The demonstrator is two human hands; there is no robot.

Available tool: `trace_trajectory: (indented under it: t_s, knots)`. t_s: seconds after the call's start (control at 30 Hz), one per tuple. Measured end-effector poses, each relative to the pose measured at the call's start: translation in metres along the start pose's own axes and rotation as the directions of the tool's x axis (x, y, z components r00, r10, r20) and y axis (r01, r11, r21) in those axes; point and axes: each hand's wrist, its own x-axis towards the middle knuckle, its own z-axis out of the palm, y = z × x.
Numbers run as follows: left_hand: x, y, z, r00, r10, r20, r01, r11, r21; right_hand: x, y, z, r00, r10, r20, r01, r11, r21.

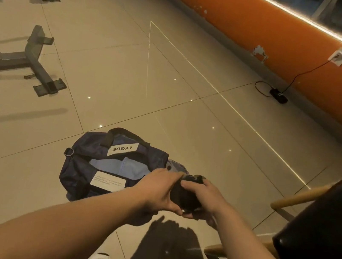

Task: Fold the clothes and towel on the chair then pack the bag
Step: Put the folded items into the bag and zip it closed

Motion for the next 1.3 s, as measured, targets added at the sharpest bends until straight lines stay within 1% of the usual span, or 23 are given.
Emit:
trace_trajectory:
  t_s: [0.07, 0.13, 0.23, 0.3, 0.37, 0.43, 0.5, 0.6, 0.67, 0.73, 0.8, 0.87, 0.97, 1.07, 1.17, 1.23, 1.3]
  knots:
    - [0.017, -0.014, 0.004, 1.000, -0.029, 0.013, 0.028, 0.999, 0.021, 0.023, -0.001, 0.004, 0.999, 0.028, -0.015, -0.028, 0.998, 0.059]
    - [0.035, -0.032, 0.010, 0.997, -0.076, 0.029, 0.075, 0.995, 0.059, 0.051, 0.000, 0.009, 0.998, 0.028, -0.065, -0.020, 0.993, 0.119]
    - [0.064, -0.059, 0.023, 0.981, -0.177, 0.083, 0.155, 0.964, 0.217, 0.100, 0.009, 0.017, 0.973, 0.028, -0.230, 0.010, 0.986, 0.164]
    - [0.082, -0.075, 0.033, 0.966, -0.218, 0.142, 0.164, 0.935, 0.315, 0.127, 0.018, 0.022, 0.944, 0.036, -0.327, 0.003, 0.993, 0.119]
    - [0.093, -0.089, 0.044, 0.947, -0.263, 0.183, 0.175, 0.904, 0.390, 0.153, 0.029, 0.026, 0.927, 0.055, -0.370, -0.028, 0.996, 0.080]
    - [0.098, -0.103, 0.054, 0.934, -0.314, 0.172, 0.208, 0.867, 0.452, 0.176, 0.039, 0.030, 0.934, 0.079, -0.349, -0.051, 0.995, 0.090]
    - [0.099, -0.118, 0.063, 0.923, -0.367, 0.113, 0.271, 0.831, 0.486, 0.196, 0.051, 0.036, 0.950, 0.088, -0.300, -0.056, 0.992, 0.113]
    - [0.101, -0.133, 0.071, 0.894, -0.447, 0.030, 0.378, 0.788, 0.486, 0.219, 0.062, 0.045, 0.964, 0.069, -0.258, -0.026, 0.986, 0.167]
    - [0.106, -0.136, 0.073, 0.892, -0.452, 0.000, 0.393, 0.776, 0.493, 0.227, 0.062, 0.052, 0.964, 0.055, -0.261, -0.005, 0.982, 0.187]
    - [0.113, -0.135, 0.075, 0.910, -0.414, -0.026, 0.366, 0.770, 0.522, 0.234, 0.062, 0.059, 0.965, 0.056, -0.257, -0.003, 0.980, 0.201]
    - [0.121, -0.133, 0.079, 0.938, -0.346, -0.021, 0.294, 0.761, 0.579, 0.238, 0.062, 0.065, 0.968, 0.069, -0.242, -0.013, 0.974, 0.226]
    - [0.127, -0.135, 0.079, 0.939, -0.345, 0.020, 0.258, 0.739, 0.623, 0.244, 0.062, 0.070, 0.971, 0.072, -0.229, -0.012, 0.967, 0.253]
    - [0.129, -0.144, 0.077, 0.903, -0.429, 0.028, 0.333, 0.740, 0.585, 0.253, 0.063, 0.072, 0.983, 0.085, -0.163, -0.034, 0.955, 0.293]
    - [0.128, -0.153, 0.081, 0.890, -0.456, 0.015, 0.368, 0.738, 0.565, 0.260, 0.059, 0.072, 0.990, 0.107, -0.097, -0.069, 0.939, 0.336]
    - [0.135, -0.156, 0.081, 0.873, -0.487, 0.015, 0.392, 0.720, 0.572, 0.268, 0.058, 0.071, 0.990, 0.084, -0.111, -0.046, 0.949, 0.313]
    - [0.138, -0.157, 0.078, 0.862, -0.506, 0.003, 0.416, 0.713, 0.564, 0.272, 0.059, 0.071, 0.989, 0.085, -0.120, -0.040, 0.939, 0.341]
    - [0.138, -0.154, 0.070, 0.849, -0.529, 0.000, 0.450, 0.722, 0.525, 0.274, 0.061, 0.071, 0.985, 0.120, -0.121, -0.063, 0.918, 0.392]
